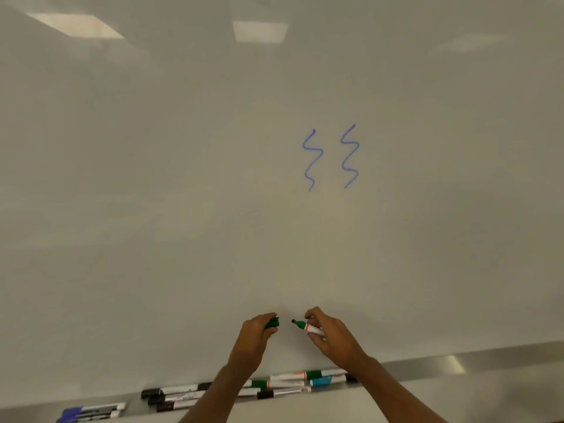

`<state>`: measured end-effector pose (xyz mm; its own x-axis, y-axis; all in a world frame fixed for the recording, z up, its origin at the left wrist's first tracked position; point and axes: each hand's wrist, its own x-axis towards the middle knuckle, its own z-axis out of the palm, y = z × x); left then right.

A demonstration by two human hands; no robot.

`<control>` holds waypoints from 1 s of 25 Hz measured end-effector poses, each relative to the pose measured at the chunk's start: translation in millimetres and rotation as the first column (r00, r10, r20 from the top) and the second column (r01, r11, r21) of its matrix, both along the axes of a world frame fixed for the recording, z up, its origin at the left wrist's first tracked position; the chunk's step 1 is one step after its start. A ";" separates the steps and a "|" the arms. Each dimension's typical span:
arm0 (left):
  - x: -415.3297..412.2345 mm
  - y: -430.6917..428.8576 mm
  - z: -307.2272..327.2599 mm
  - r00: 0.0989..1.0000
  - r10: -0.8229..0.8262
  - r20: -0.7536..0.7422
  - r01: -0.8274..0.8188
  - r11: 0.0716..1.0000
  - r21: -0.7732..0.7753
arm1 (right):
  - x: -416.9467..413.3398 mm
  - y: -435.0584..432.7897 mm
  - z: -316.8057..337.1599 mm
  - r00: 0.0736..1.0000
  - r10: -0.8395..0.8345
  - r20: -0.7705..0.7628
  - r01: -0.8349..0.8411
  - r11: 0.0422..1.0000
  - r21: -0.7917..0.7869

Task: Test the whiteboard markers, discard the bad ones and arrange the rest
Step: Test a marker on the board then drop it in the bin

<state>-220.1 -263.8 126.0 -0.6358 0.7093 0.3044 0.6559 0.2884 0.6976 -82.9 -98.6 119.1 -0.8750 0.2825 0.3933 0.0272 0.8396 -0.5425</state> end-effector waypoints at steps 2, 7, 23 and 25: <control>4.9 -0.1 -6.7 0.999 -0.022 -0.029 0.021 0.999 -0.037 | 1.1 -2.6 -1.7 1.000 0.014 0.015 -0.014 1.000 0.019; 18.4 2.7 -14.5 0.986 -0.077 -0.147 0.064 0.994 -0.093 | 3.4 -9.2 -8.3 0.998 0.034 0.052 -0.037 0.997 0.062; 64.7 19.6 -42.4 0.737 -0.389 -0.553 0.194 0.905 -0.378 | 52.7 -12.7 -25.5 0.966 -0.066 0.249 0.086 0.994 -0.073; 78.4 29.3 -47.2 0.734 -0.418 -0.535 0.213 0.890 -0.403 | 72.6 -5.0 -31.0 0.960 -0.063 0.271 0.100 0.987 -0.124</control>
<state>-141.7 -234.5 78.8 -0.1196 0.9526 0.2798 0.9927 0.1097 0.0507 -10.3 -103.6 88.2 -0.9143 0.3917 0.1030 0.2511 0.7477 -0.6147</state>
